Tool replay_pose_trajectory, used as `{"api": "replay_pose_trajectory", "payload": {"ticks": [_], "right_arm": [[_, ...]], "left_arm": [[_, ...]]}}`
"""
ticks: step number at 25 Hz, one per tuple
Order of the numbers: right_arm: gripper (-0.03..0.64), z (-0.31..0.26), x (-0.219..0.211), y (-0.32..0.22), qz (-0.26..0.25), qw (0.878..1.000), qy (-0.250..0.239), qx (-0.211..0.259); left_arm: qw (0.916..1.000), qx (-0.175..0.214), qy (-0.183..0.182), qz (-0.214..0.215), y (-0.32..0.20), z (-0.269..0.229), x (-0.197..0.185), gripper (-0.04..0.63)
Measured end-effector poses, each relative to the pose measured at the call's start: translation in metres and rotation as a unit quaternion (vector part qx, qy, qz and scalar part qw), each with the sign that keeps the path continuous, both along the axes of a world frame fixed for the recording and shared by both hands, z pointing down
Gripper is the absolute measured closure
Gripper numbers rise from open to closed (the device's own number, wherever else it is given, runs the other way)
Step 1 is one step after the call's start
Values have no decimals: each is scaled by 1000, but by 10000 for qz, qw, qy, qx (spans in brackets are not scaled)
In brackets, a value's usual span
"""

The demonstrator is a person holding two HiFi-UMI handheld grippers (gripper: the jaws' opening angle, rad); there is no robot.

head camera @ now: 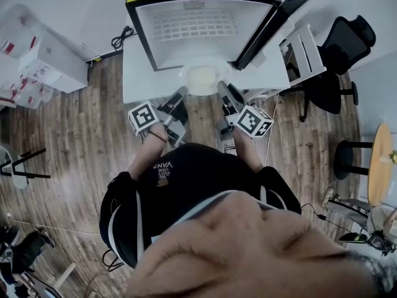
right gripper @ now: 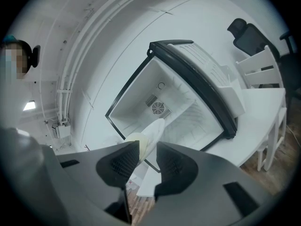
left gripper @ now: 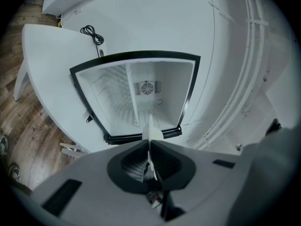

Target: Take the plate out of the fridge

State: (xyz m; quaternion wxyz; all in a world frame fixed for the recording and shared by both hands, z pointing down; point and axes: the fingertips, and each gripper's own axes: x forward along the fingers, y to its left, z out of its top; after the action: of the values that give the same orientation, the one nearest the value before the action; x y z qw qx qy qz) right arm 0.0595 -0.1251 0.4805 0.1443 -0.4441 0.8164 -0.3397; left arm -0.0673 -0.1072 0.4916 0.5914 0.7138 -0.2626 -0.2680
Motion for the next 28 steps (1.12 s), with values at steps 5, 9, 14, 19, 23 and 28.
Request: {"api": "replay_pose_trajectory", "payload": {"ticks": [5,9,14,19,23,28], "right_arm": [[495,-1,5,8,-53,10000,16,3],[495,0,8,14,-110,9999,34,8],[495,2,13,21,-177,9998,12,-15],[495,3,18,25,-263,9996,-10,-35],[495,6,19,27,-350,9994,-10,-40],[495,7,19,29,-426,9991,-9,-37]], "left_arm": [[10000,14,-23,-55,8,0,5,565],[10000,14,1,-92,15,-1,9,565],[9999,-3,-48,-161,24,2,14,565],[9997,-17,-55,-235,31,3,19,565],[9994,-61,-94,-318,35,7,20,565],[9990,-58,-114,-418,39,7,21,565]]}}
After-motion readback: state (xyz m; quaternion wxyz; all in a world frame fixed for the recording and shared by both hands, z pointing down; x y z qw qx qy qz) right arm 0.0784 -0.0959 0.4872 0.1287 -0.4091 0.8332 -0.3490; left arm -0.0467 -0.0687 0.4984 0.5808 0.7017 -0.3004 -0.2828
